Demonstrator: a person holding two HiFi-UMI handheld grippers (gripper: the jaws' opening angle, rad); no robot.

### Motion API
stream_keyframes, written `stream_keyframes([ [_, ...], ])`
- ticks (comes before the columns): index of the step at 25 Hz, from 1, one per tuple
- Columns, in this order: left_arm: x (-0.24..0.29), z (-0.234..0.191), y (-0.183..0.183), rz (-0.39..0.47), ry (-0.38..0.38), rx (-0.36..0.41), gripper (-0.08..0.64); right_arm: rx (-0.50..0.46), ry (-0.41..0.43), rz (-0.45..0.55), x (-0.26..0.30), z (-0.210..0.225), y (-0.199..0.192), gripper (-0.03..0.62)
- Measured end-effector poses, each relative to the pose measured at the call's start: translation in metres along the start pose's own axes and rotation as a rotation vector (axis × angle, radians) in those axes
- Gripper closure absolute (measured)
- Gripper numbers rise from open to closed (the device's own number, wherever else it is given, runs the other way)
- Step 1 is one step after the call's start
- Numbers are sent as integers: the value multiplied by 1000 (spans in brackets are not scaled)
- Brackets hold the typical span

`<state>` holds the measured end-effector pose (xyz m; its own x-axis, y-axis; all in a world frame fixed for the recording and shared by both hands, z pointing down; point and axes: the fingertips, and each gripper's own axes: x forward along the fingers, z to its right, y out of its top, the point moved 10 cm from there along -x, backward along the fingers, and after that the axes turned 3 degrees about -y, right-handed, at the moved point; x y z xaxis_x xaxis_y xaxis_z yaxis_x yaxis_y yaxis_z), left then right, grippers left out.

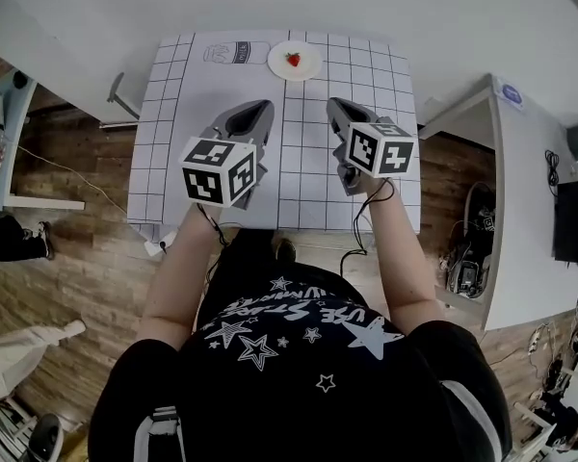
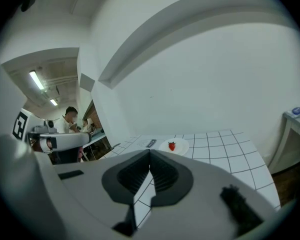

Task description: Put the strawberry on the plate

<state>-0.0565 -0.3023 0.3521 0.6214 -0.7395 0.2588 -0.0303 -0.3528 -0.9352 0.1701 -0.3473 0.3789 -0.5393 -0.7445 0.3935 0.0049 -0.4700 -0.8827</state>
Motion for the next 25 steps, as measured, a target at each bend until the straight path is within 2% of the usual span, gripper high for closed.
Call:
stream_keyframes([
  [6,-14,19,-8,-7,-21,23,551,50,-5,14,-14,0,-15,578],
  [13,-22,23,-9,13,-60,30,551,47,-20,37,-30,-12,-18,578],
  [19,-55,25,-19,-3,-99,26,551,63,-59,57,-49,-40,-26,578],
  [25,-103,26,-25,15,-102,20,551,49,-66,64,-73,-84,-37,578],
])
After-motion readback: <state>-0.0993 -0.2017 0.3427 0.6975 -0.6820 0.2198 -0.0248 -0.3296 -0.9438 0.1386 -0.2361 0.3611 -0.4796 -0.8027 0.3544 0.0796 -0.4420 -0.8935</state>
